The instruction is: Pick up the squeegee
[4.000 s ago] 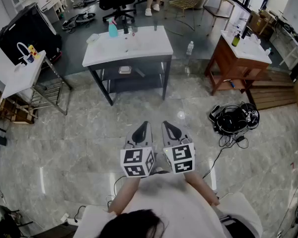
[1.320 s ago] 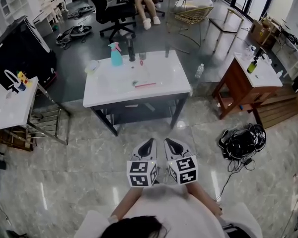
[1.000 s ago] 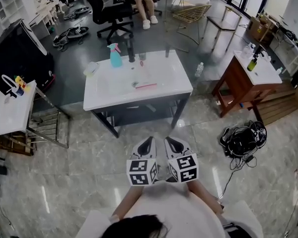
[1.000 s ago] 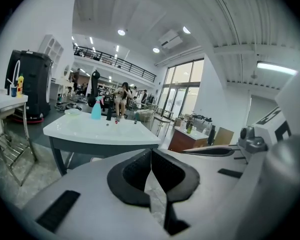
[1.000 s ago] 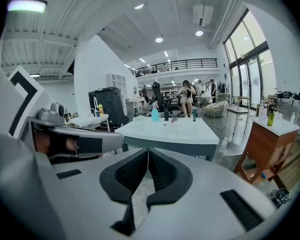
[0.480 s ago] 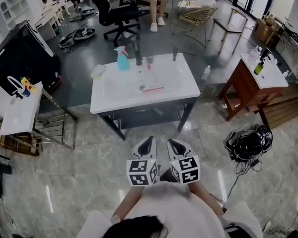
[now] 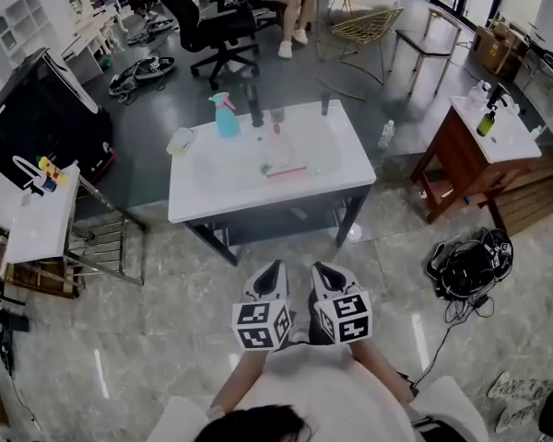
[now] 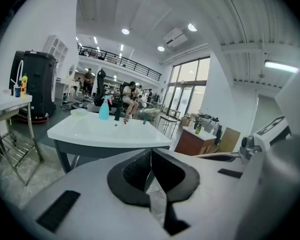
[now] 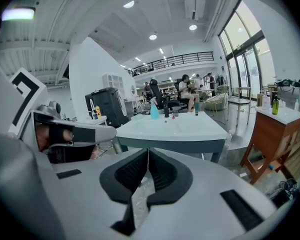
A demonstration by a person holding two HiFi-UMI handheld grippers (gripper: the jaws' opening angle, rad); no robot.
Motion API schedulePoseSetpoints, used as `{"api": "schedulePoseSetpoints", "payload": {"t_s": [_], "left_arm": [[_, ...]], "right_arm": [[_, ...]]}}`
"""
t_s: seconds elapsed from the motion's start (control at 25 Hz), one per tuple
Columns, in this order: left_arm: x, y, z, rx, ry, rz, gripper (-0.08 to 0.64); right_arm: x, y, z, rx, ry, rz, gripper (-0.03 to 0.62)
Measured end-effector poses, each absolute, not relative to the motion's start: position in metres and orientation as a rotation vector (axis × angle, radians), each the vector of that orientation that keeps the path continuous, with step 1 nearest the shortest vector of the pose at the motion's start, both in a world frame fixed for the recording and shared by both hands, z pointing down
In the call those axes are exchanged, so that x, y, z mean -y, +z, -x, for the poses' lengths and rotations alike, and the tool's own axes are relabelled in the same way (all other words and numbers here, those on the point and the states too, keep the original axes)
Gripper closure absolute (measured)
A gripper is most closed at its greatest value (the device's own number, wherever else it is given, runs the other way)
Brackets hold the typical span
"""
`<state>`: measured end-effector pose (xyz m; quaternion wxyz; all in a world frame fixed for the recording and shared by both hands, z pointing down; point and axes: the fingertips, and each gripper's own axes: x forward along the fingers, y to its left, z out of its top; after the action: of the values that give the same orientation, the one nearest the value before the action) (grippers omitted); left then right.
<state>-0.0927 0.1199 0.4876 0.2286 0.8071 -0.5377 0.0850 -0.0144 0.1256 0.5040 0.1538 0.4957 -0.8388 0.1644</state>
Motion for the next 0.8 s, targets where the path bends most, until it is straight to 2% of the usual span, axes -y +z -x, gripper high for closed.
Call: {"api": "schedulePoseSetpoints", "payload": {"t_s": [0.2, 0.8], "left_arm": [[-0.1, 0.499, 0.099, 1.496, 0.239, -2.191, 0.532], [0.018, 0.505, 0.103, 1.603, 0.268, -2.105, 0.532]], "right_arm": [[-0.099, 0.511, 0.019, 2.357, 0.34, -1.38, 0.564], [0.031, 0.508, 0.018, 2.417, 0.359, -1.292, 0.563]]}}
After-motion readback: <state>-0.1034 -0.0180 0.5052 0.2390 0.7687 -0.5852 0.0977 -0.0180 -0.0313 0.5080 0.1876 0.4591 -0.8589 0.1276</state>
